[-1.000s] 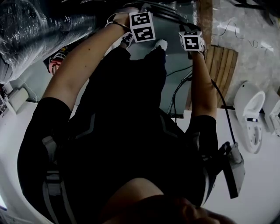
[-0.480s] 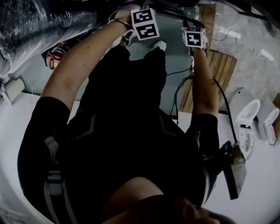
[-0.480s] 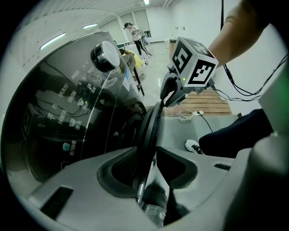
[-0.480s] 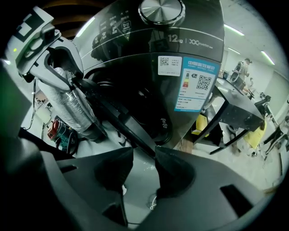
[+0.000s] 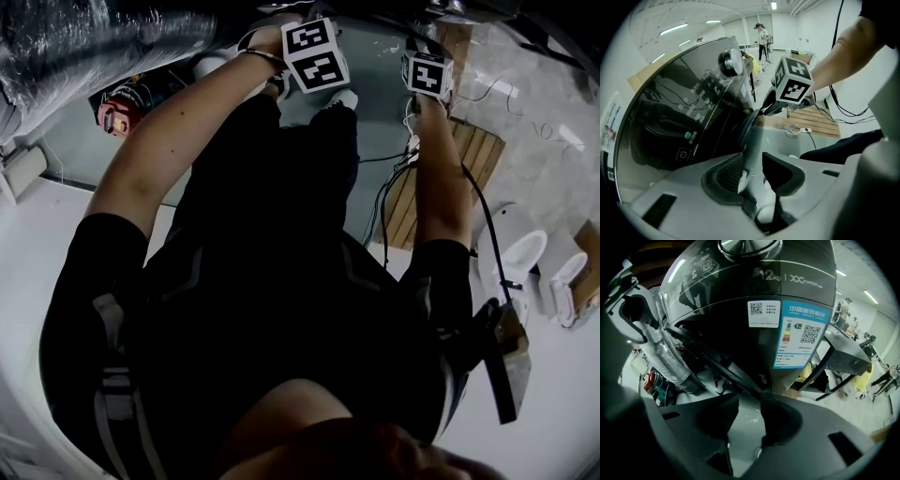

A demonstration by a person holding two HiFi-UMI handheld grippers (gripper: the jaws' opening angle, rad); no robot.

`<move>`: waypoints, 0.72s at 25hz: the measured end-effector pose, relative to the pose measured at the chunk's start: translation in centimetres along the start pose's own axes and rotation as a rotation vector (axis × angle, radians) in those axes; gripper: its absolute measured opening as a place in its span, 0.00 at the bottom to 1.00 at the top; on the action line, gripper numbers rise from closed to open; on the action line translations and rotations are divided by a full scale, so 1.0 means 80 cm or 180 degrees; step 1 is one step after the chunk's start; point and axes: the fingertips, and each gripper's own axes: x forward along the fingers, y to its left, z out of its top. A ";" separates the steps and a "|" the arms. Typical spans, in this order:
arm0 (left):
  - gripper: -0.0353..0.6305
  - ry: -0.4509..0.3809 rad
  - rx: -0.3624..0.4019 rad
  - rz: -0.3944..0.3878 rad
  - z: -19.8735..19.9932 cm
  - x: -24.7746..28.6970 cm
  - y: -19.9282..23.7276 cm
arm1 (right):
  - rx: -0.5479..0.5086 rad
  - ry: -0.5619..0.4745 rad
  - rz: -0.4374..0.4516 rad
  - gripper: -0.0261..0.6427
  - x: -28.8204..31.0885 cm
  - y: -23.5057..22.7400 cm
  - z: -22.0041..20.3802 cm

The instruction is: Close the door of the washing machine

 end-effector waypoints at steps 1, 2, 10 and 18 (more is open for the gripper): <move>0.25 -0.0005 -0.0069 -0.0033 -0.002 -0.001 -0.002 | 0.0024 -0.0014 -0.0025 0.27 0.002 -0.003 0.003; 0.25 -0.0007 -0.0142 -0.0057 -0.004 -0.002 -0.003 | 0.0042 -0.0025 -0.0048 0.27 0.003 -0.007 0.007; 0.25 -0.0110 -0.0640 0.0058 -0.022 -0.004 0.014 | 0.0155 -0.0021 -0.0111 0.27 0.003 -0.013 0.014; 0.25 -0.0111 -0.0808 0.0063 -0.036 -0.006 0.016 | 0.0353 -0.0041 -0.0088 0.27 0.008 -0.016 0.019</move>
